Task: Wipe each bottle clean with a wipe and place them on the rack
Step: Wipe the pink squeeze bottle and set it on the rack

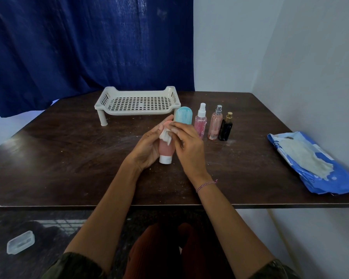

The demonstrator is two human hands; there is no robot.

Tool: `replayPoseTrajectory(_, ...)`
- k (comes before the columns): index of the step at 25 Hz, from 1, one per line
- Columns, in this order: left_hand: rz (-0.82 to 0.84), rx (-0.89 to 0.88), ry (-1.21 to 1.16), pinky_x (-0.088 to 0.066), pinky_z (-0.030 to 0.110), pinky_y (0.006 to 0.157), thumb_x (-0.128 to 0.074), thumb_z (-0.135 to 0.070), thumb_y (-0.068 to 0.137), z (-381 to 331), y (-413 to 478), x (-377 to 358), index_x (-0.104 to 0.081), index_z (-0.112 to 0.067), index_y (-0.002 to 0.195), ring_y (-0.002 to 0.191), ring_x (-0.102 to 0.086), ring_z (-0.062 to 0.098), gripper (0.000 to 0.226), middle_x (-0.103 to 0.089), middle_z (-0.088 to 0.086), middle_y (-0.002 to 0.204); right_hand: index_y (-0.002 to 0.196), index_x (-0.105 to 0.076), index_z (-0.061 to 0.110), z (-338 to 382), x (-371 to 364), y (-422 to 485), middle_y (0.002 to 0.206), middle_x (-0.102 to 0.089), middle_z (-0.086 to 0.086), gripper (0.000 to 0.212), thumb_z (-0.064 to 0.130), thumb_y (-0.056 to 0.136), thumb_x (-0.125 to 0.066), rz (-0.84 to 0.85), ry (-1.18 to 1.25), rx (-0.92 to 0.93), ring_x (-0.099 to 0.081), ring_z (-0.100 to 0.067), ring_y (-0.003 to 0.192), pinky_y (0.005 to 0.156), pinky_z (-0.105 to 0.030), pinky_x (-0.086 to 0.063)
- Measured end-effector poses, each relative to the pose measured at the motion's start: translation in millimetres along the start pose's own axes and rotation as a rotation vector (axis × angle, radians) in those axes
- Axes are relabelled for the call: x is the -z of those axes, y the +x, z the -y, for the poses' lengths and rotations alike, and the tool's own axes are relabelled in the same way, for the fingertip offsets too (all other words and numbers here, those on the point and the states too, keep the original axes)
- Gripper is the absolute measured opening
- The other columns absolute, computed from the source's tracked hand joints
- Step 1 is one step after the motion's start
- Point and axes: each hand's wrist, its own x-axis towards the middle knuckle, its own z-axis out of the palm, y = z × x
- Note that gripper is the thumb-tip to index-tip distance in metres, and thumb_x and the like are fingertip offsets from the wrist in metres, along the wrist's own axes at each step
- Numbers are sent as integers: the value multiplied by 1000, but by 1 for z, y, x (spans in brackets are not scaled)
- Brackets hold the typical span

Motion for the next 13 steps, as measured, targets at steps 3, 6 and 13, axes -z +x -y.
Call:
replayPoseTrajectory(3,-9,5,29,-51,27,89,-44,-25,94,0,0,-1,-52,-21,130,111,-60,12,37,-62,2,126,108,-66,0,-3,-1,2,109,-65,-12,25,-2,84,-64,-54,-8,-104,-59,-19,106,98,-29,-47)
replayPoseTrajectory(6,-17,0,31,-52,28,89,-39,-23,95,-1,0,-1,-49,-20,131,111,-60,12,37,-63,2,125,109,-66,0,-5,-1,1,109,-64,-11,25,-2,84,-64,-39,-5,-74,-58,-18,106,98,-28,-46)
replayPoseTrajectory(13,-84,-54,-27,-55,31,81,-34,-26,99,-8,-3,4,-49,-22,133,98,-64,14,37,-68,5,106,109,-65,0,-1,-4,-5,109,-63,-10,31,-8,80,-64,135,58,111,-53,-12,106,99,-23,-43)
